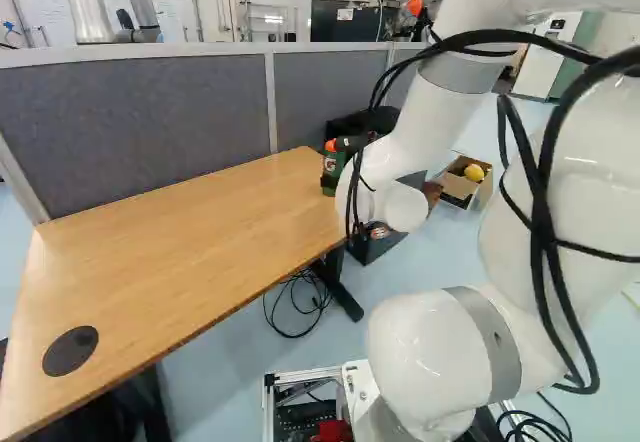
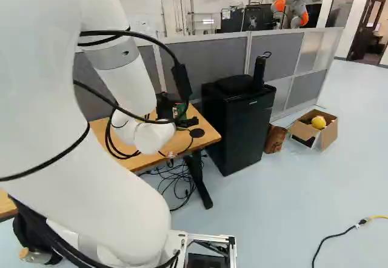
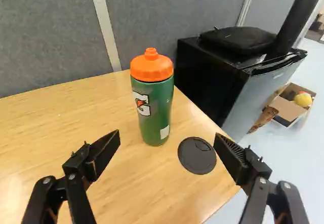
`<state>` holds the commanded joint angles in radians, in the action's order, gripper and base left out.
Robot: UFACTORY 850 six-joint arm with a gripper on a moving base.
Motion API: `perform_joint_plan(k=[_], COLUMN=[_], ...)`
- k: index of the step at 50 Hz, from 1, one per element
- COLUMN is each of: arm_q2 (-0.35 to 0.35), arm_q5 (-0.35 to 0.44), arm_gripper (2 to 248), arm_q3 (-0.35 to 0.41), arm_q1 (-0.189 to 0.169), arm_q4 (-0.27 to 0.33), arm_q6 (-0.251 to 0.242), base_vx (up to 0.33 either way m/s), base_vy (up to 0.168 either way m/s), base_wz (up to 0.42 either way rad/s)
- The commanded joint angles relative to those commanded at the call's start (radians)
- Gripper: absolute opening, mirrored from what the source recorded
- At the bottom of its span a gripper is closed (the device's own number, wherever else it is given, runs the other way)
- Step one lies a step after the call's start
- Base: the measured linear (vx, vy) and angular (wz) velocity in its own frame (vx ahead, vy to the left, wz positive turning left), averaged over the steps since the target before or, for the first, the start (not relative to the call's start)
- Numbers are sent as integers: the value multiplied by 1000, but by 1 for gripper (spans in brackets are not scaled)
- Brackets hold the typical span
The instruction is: Pick up the green bottle from the table
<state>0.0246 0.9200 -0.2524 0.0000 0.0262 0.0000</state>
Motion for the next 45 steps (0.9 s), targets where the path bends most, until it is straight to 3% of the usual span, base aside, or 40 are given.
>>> perform_joint_plan(k=[45], arm_q2=[-185], arm_q5=[219], arm_gripper=[247], arm_q3=[-67], arm_q1=[-3], arm_q4=[86], arm_q6=[0], base_vx=[0], base_vy=[0], base_wz=[0])
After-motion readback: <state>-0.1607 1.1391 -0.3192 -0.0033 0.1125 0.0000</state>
